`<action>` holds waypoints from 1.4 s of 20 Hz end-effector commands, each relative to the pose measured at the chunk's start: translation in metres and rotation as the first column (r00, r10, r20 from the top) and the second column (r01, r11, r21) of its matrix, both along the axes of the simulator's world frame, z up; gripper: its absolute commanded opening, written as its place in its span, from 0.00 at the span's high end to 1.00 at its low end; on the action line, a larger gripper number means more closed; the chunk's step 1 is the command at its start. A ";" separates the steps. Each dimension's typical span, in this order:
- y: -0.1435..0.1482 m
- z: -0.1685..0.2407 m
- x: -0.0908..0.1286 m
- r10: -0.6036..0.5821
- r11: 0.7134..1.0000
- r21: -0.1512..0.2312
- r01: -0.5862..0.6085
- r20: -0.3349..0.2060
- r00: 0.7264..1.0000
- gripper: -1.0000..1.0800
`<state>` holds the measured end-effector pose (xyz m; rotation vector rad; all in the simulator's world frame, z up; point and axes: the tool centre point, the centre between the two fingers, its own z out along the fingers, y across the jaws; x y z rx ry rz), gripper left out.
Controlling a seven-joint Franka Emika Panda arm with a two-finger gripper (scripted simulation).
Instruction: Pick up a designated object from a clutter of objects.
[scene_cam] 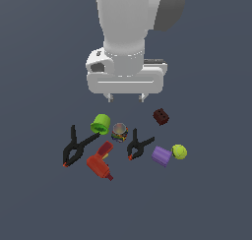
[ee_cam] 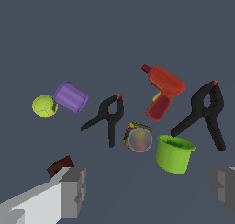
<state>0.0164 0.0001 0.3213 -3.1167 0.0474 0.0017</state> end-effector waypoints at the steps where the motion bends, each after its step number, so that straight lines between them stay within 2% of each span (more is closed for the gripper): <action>1: 0.005 -0.007 0.005 -0.020 1.000 -0.001 0.020 -0.001 1.000 0.04; 8: 0.028 -0.037 0.025 -0.108 0.994 -0.004 0.108 -0.004 0.994 0.04; 14: 0.058 -0.075 0.045 -0.211 0.978 -0.009 0.211 -0.005 0.978 0.04; 28: 0.129 -0.173 0.073 -0.434 0.901 -0.020 0.434 -0.003 0.901 0.04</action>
